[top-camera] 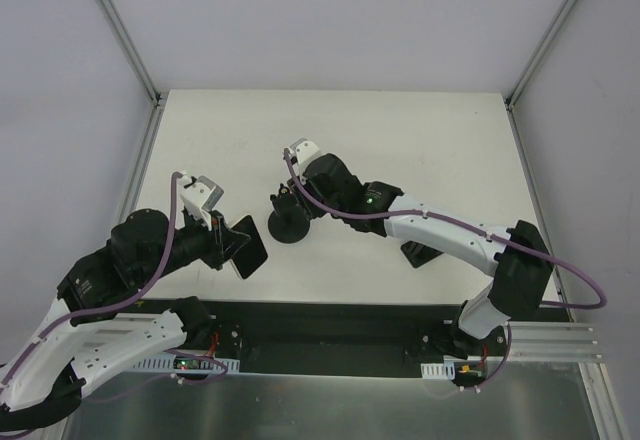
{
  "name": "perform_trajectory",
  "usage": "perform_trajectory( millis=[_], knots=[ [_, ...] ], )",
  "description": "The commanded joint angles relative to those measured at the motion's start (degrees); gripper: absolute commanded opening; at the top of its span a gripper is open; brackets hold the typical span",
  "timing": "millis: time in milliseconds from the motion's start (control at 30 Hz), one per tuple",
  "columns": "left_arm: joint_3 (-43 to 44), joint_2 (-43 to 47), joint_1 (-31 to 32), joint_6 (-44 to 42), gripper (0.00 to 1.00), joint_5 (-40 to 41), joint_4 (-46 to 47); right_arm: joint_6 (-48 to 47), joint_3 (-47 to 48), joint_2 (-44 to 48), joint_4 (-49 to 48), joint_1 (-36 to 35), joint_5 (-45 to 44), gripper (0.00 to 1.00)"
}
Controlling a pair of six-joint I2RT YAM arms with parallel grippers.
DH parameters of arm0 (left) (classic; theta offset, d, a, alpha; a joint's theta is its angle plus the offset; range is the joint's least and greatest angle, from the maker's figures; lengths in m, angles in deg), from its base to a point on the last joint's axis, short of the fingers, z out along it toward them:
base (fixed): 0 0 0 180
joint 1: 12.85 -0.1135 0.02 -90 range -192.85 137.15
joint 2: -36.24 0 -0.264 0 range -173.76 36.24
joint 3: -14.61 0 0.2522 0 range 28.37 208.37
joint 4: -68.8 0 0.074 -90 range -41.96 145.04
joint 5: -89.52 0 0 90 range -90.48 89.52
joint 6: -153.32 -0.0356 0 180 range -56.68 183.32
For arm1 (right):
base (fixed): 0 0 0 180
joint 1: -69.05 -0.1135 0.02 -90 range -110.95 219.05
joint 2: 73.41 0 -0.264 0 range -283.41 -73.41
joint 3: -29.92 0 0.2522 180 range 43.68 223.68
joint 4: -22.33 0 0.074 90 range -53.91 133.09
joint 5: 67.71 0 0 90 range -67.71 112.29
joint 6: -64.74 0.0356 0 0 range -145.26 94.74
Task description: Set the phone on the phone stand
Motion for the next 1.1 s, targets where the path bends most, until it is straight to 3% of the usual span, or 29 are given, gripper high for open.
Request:
perform_trajectory(
  millis=[0,333,433,467,733,867,1067],
  knots=[
    [2.5,1.3,0.3,3.3,0.0,-3.4,1.9,-4.1,3.0,0.0,-0.2,0.2,0.5,0.4],
    [2.6,1.9,0.3,5.5,0.0,-2.9,1.3,-5.1,2.9,-1.4,-3.4,0.9,3.0,0.33],
    [3.1,1.4,0.3,4.4,0.0,-2.4,1.4,-4.8,4.2,-2.6,-3.7,1.1,3.6,0.18],
    [3.2,1.1,0.3,3.7,0.0,-2.6,1.5,-4.8,4.5,-3.0,-3.7,1.1,3.4,0.02],
    [2.6,-1.7,0.3,-3.0,0.0,-5.2,7.8,-9.7,3.8,-0.5,-1.0,1.7,8.6,0.01],
    [-0.2,-3.5,0.3,-6.3,0.0,-10.6,16.9,-10.1,2.7,1.1,0.4,3.3,15.4,0.01],
    [-7.9,-4.9,0.3,-13.5,0.0,-20.1,37.9,-10.1,1.6,1.7,0.3,7.8,28.7,0.01]
  ],
)
